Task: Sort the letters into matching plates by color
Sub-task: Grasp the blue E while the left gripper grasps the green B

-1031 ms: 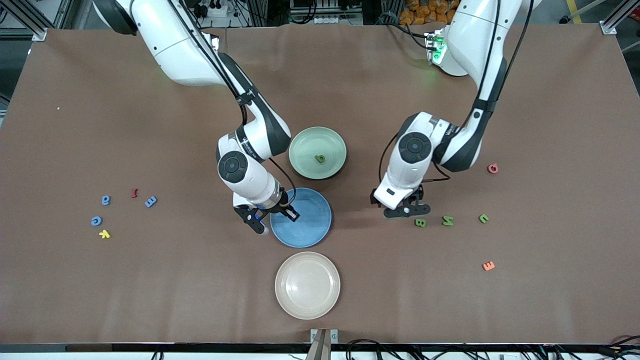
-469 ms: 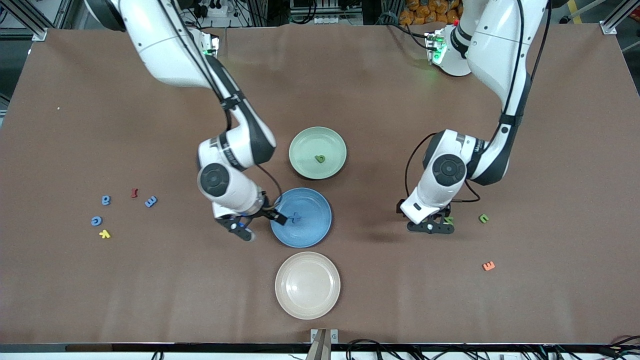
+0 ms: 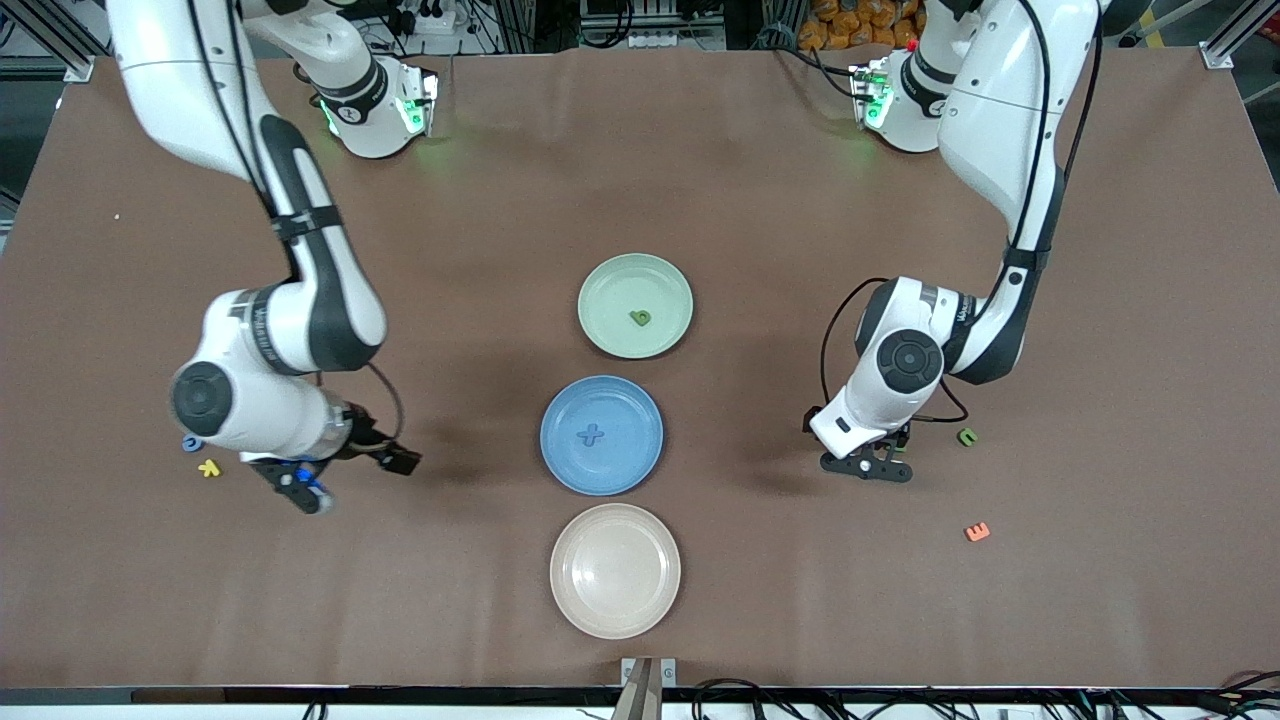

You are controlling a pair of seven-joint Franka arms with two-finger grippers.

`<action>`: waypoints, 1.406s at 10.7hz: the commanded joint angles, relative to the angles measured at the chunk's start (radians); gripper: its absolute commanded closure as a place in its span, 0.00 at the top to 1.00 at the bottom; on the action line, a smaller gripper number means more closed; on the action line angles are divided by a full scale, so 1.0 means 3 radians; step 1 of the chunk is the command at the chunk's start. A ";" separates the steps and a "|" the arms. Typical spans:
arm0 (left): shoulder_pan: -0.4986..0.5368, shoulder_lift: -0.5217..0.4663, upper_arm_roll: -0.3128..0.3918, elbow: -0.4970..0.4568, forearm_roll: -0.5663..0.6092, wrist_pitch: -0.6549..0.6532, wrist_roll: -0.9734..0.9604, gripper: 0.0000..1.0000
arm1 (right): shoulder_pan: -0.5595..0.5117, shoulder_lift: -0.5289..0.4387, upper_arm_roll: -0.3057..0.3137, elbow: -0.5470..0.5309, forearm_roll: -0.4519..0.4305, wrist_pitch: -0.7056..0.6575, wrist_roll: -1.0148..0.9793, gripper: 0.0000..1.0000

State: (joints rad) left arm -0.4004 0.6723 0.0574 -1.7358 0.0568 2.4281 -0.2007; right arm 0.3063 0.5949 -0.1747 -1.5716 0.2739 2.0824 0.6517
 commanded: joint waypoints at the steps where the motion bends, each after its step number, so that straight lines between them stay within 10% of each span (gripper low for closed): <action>1: 0.0082 0.0162 -0.0033 0.0172 -0.0306 -0.0040 0.0453 1.00 | -0.0376 -0.0142 -0.0021 -0.0232 -0.0130 0.0007 0.0016 1.00; 6: 0.0077 0.0183 -0.0038 0.0172 -0.0317 -0.0040 0.0444 1.00 | -0.0765 -0.0152 -0.0087 -0.0493 -0.0233 0.0135 0.0042 1.00; 7: 0.0067 0.0183 -0.0038 0.0172 -0.0418 -0.0040 0.0358 0.37 | -0.0786 -0.0183 -0.0087 -0.0625 -0.0238 0.0282 0.0037 1.00; 8: 0.0001 0.0183 -0.0033 0.0161 -0.0526 -0.0040 0.0241 0.00 | -0.0811 -0.0214 -0.0082 -0.0804 -0.0248 0.0517 0.0026 1.00; 15: -0.0015 0.0157 -0.0033 0.0166 -0.0537 -0.0040 0.0163 0.00 | -0.0817 -0.0515 -0.0067 -0.1837 -0.0223 0.1526 -0.0107 1.00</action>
State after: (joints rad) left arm -0.4026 0.7167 0.0459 -1.7017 -0.0797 2.4272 -0.1453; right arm 0.0701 0.5169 -0.2091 -2.0112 0.2160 2.4868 0.6373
